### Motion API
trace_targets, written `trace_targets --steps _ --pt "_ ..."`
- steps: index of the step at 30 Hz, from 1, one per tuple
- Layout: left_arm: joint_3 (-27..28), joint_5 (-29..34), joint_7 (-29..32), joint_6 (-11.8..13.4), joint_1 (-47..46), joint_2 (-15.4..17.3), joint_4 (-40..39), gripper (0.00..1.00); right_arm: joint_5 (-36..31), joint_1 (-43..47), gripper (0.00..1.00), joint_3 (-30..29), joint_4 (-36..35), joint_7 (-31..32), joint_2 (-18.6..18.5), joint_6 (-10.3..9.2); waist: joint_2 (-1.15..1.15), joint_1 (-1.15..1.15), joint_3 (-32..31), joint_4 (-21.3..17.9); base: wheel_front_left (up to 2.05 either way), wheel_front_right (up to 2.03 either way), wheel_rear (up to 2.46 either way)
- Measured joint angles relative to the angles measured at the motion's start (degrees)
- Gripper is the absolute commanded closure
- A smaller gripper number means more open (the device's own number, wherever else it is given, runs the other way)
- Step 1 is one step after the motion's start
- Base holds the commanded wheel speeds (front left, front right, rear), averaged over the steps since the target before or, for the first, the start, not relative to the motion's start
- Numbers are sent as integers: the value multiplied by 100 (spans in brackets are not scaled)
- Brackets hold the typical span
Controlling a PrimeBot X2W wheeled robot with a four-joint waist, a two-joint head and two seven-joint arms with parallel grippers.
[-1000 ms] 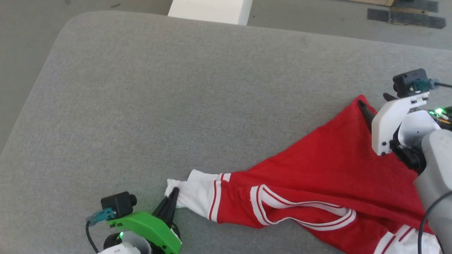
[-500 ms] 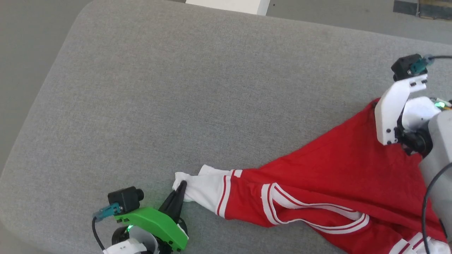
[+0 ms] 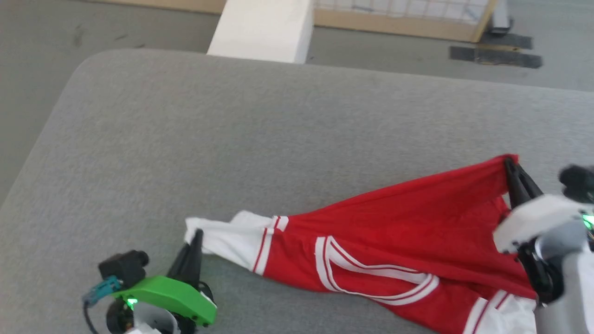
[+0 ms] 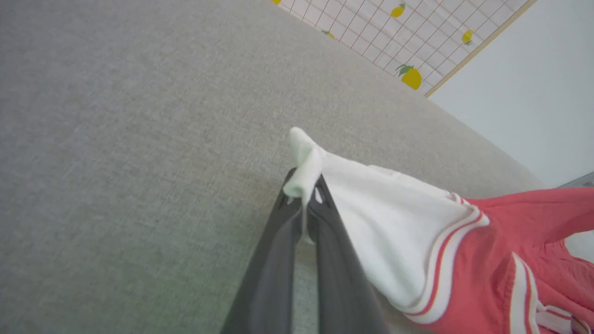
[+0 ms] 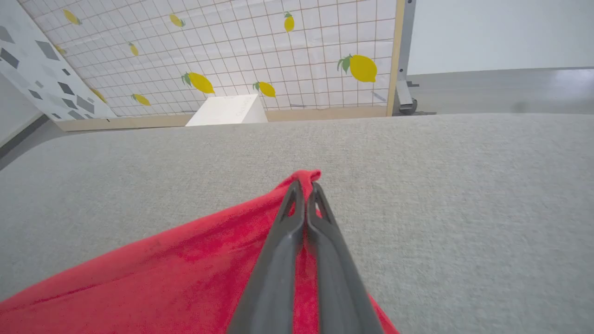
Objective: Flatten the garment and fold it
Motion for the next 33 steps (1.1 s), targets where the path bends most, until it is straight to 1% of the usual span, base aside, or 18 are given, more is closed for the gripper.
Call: trace_targets --steps 4,8,12,16,20,22,25,28,33 --pt "59 208 -112 16 -31 179 -544 100 -35 479 100 -245 -938 93 110 0 0 0 -167 -272 0 0 0" --pt "88 274 -92 -3 -290 353 -1078 100 -99 560 100 -320 -1761 497 64 0 0 0 -306 -516 0 0 0" --pt "57 311 121 -132 -882 560 -1588 100 -171 391 100 -233 -2436 1093 -307 0 0 0 -421 -747 0 0 0" --pt "5 297 417 -285 -1692 808 -1939 100 -210 -259 100 -36 -2770 1714 -846 0 0 0 -488 -940 0 0 0" --pt "15 21 665 -397 -2570 891 -2132 100 -168 -1025 100 205 -2786 2228 -1310 0 0 0 -475 -1088 0 0 0" --pt "11 -125 747 -444 -2993 970 -2143 100 -130 -1412 100 305 -2707 2385 -1475 0 0 0 -415 -1129 0 0 0" --pt "45 -386 766 -477 -3641 1028 -2038 100 -75 -2027 100 453 -2457 2542 -1631 1 0 0 -276 -1171 0 0 0" --pt "120 -714 835 -497 -4329 1063 -1760 100 -90 -2706 100 605 -2114 2637 -1734 0 0 0 -88 -1217 0 0 0" --pt "232 -877 969 -497 -5411 1219 -1129 100 -234 -3784 100 876 -1389 2631 -1744 0 0 0 295 -1296 0 0 0"
